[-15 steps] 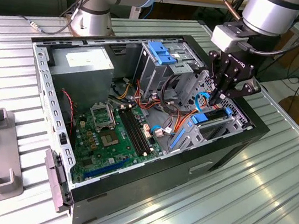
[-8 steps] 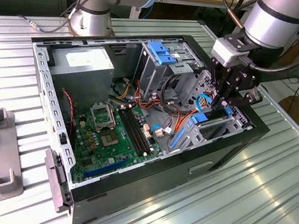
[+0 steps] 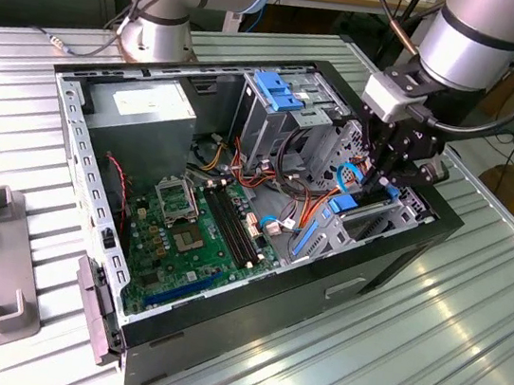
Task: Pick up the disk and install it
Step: 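Insert the second disk wire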
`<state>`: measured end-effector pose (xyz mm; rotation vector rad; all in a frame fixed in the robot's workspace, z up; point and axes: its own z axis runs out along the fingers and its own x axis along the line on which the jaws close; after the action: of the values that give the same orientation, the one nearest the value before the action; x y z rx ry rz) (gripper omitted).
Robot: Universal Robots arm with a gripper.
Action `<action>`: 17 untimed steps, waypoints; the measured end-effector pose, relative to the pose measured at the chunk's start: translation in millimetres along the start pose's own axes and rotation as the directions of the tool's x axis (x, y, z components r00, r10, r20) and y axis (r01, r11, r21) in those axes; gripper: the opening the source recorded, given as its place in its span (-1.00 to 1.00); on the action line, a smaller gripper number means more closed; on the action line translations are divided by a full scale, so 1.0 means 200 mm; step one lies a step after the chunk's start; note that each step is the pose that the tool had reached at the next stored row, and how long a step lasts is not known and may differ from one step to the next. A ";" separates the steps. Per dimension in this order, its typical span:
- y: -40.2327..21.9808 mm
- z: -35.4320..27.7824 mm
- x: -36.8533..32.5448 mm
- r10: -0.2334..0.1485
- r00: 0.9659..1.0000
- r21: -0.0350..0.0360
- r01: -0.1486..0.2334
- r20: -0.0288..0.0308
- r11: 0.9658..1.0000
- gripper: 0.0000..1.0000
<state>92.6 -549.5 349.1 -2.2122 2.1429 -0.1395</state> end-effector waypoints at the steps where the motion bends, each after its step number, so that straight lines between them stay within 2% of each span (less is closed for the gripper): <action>1: 0.000 0.000 0.003 0.000 1.000 0.000 0.000 0.004 1.000 -0.68; 3: 0.000 0.000 0.013 0.002 1.000 0.000 -0.002 0.017 1.000 -0.68; 6: 0.001 0.001 0.044 0.006 0.998 0.002 -0.006 0.056 1.000 -0.68; 7: 0.002 0.002 0.051 0.006 0.998 0.002 -0.006 0.059 1.000 -0.68; 9: 0.002 0.002 0.063 0.006 0.998 0.002 -0.007 0.061 1.000 -0.68; 11: 0.002 0.002 0.065 0.007 0.998 0.002 -0.007 0.068 1.000 -0.68; 12: 0.002 0.003 0.068 0.008 0.997 0.002 -0.008 0.079 1.000 -0.68; 13: 0.002 0.003 0.072 0.010 0.996 0.002 -0.010 0.093 1.000 -0.68; 14: 0.003 0.004 0.077 0.010 0.995 0.003 -0.011 0.098 1.000 -0.68; 17: 0.003 0.004 0.091 0.010 0.995 0.002 -0.011 0.100 1.000 -0.68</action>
<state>92.6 -567.8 348.6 -2.1572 2.1006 -0.0311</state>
